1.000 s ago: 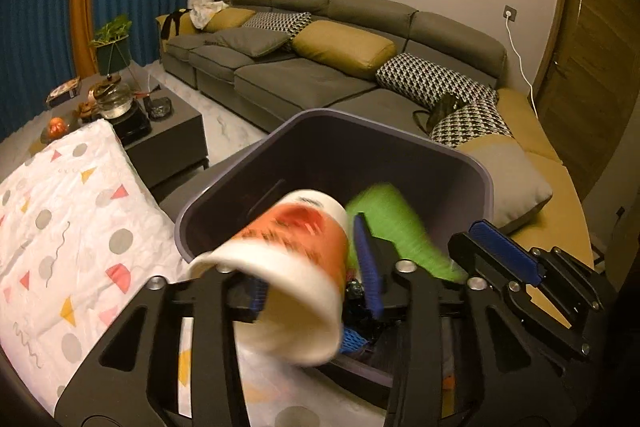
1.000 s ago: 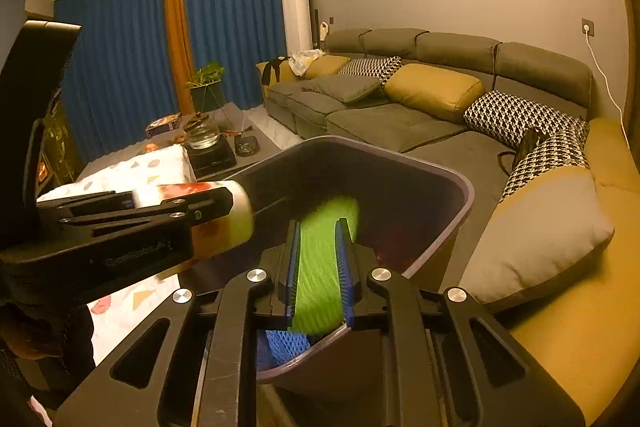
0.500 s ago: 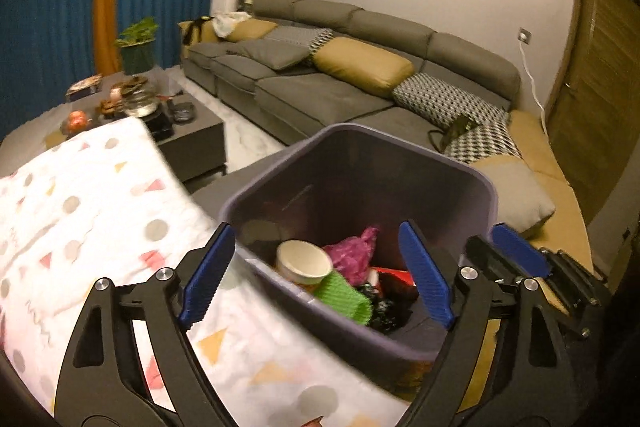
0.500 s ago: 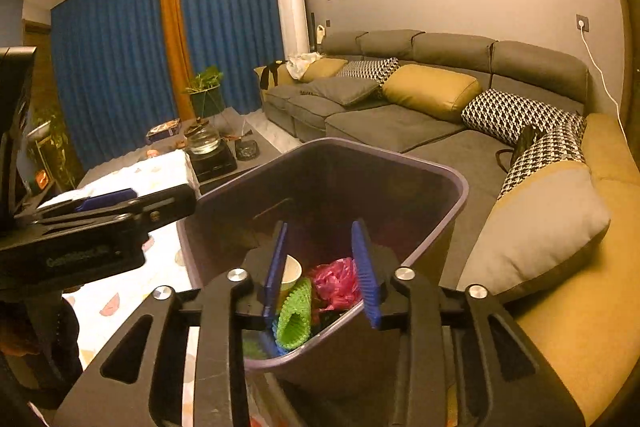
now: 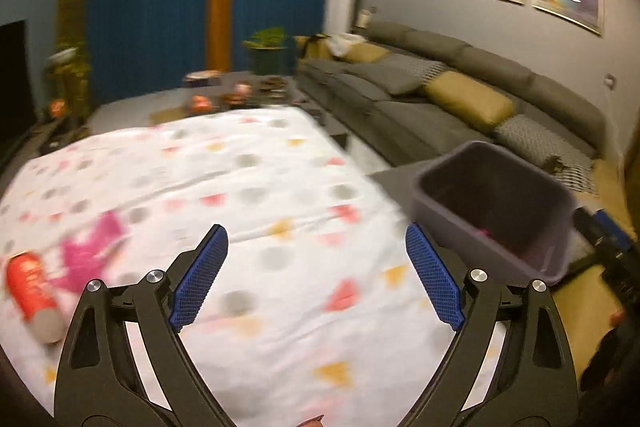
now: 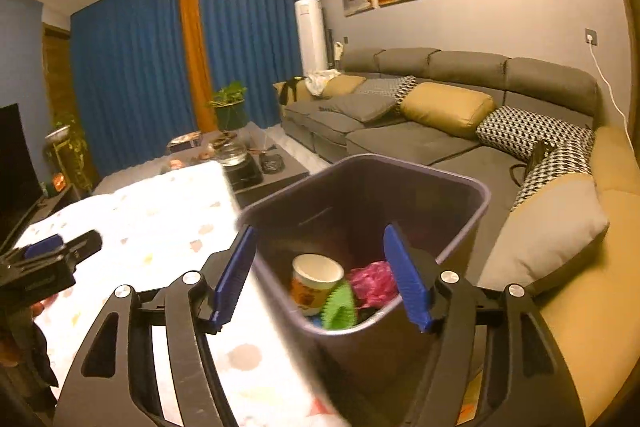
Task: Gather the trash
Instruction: 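Move both open tools back to the red cup and pink bag, then grasp the pink plastic bag with the right tool while the left tool grasps the red paper cup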
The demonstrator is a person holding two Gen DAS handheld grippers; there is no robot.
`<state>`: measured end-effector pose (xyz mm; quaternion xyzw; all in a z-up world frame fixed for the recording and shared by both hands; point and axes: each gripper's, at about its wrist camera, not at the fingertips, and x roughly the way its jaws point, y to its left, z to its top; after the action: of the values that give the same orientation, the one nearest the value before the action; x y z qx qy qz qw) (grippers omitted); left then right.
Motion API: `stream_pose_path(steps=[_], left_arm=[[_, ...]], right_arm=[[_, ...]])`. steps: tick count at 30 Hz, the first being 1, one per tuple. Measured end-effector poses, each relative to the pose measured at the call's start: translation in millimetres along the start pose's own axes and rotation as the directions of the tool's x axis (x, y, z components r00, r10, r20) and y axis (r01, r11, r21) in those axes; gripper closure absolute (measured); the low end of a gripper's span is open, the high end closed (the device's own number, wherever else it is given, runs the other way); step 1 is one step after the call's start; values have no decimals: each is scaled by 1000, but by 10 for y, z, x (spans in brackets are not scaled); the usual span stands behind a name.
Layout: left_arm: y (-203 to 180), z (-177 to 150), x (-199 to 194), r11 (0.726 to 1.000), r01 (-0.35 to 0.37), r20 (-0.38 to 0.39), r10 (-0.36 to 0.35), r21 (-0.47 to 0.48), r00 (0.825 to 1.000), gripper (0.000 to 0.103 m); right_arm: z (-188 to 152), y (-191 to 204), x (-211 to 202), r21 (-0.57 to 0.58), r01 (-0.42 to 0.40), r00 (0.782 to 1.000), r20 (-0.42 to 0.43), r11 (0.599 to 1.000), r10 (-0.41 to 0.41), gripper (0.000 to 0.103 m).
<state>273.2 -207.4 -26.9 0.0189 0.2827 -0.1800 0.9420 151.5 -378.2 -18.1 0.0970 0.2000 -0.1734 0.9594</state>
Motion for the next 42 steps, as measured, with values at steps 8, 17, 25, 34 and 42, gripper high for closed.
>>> stream_pose_path(steps=[8, 17, 25, 34, 42], left_arm=[[926, -307, -465, 963, -241, -4, 242, -118, 970, 14], [1813, -662, -866, 879, -416, -57, 414, -234, 908, 14], [2356, -753, -1123, 809, -493, -72, 499, -318, 864, 14], [2926, -803, -1236, 722, -558, -104, 570, -410, 815, 14], [3108, -873, -1224, 706, -553, -112, 568, -442, 815, 14]], right_arm=[[-77, 618, -112, -64, -126, 992, -7, 990, 126, 34], [-140, 1428, -114, -121, -287, 958, -50, 950, 283, 33], [-268, 2226, -57, -206, -396, 918, -114, 895, 380, 33], [-485, 2975, 192, -266, -454, 889, -203, 850, 411, 33], [-650, 3495, 478, -298, -480, 872, -268, 825, 411, 34]])
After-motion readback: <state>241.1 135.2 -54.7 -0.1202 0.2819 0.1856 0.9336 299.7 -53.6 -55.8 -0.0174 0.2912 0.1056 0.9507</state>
